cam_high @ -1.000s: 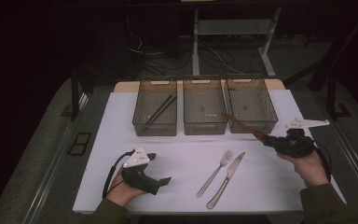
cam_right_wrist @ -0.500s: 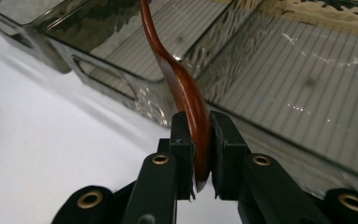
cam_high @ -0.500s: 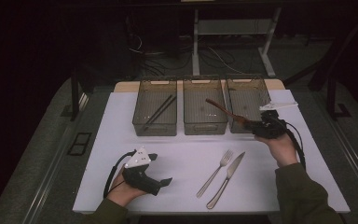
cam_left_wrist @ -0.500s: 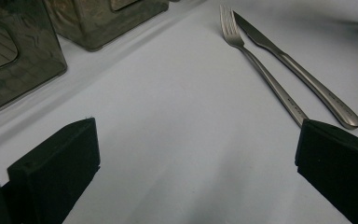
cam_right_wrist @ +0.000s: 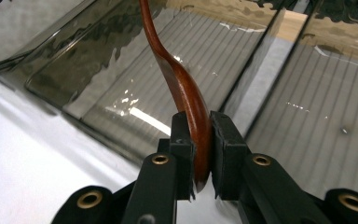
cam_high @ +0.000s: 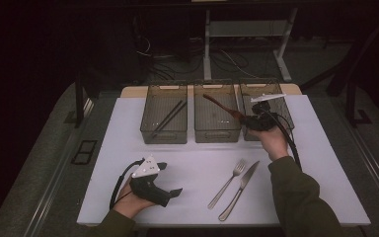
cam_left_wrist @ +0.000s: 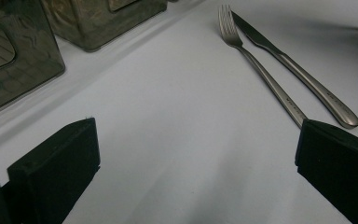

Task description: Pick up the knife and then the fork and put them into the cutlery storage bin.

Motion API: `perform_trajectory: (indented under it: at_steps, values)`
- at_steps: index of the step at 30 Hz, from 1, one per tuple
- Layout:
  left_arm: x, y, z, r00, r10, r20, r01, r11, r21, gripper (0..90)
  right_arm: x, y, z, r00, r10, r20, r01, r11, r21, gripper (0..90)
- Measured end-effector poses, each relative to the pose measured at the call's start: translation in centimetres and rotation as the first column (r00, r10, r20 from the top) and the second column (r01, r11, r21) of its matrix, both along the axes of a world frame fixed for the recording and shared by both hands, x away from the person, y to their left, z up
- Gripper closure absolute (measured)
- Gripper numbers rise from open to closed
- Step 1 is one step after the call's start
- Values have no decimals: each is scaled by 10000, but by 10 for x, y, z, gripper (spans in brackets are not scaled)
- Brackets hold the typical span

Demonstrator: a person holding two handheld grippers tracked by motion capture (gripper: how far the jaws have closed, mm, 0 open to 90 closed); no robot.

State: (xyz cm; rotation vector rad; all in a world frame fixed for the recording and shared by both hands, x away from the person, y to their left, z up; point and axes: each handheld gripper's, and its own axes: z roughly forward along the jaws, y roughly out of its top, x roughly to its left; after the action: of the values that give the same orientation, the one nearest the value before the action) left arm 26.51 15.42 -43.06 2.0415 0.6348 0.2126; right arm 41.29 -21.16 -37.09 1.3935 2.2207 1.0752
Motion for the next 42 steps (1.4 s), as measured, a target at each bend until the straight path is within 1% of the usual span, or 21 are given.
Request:
perform_trajectory:
  at_steps: [4,5,6,8,10,12,13,16,20,22,27,29,32,35,37,38,42]
  values:
    - [0,0,0,10000,-57,32,57,10000,38,0,9,10,-3,9998,-36,-204,33,9999,-116,804]
    - [0,0,0,10000,-21,11,21,10000,-41,0,10,12,-5,9997,-36,-249,33,9999,-121,804]
    - [0,0,0,10000,-40,12,40,10000,-21,0,12,14,-6,9997,-17,-235,14,9999,-124,804]
    - [0,-1,0,10000,-50,12,50,10000,-2,0,14,17,-9,9997,123,-192,-121,9999,98,803]
    - [0,-1,0,10000,-47,-3,47,10000,6,0,15,21,-11,9996,62,-287,-63,10000,-38,803]
    - [0,-1,0,10000,-91,25,90,9999,77,0,17,25,-12,9994,89,-332,-91,9999,-63,803]
    - [0,0,0,9999,-117,37,116,9999,110,0,17,26,-13,9994,107,-323,-113,9998,-178,802]
    - [0,0,0,9999,-125,41,125,9999,116,0,18,28,-15,9991,123,-394,-136,9994,-316,800]
    - [0,0,0,9999,-128,31,128,9999,112,0,19,28,-16,9991,129,-407,-142,9994,-315,794]
    - [0,0,0,9999,-128,38,127,9999,112,0,19,28,-16,9989,201,-427,-210,9996,-207,714]
    - [0,0,0,9999,-136,41,136,9998,122,0,17,27,-15,9993,231,-277,-239,9993,-281,637]
    - [0,-1,0,10000,-96,21,96,9999,40,0,15,26,-14,9994,260,-243,-264,9995,-169,597]
    - [0,0,0,10000,-94,32,93,9999,62,0,12,23,-11,9990,405,-175,-403,9991,100,507]
    - [0,0,0,9999,-142,44,141,9998,136,0,5,16,-5,9981,615,31,-616,9966,549,467]
    - [0,0,0,10000,-81,17,81,10000,50,0,0,11,-1,9966,820,82,-824,9931,836,444]
    - [0,0,0,10000,-89,20,89,9999,58,0,-3,9,1,9953,967,95,-972,9912,895,434]
    - [0,0,0,9999,-119,39,118,9998,134,0,-18,0,8,9890,1435,353,-1460,9858,823,420]
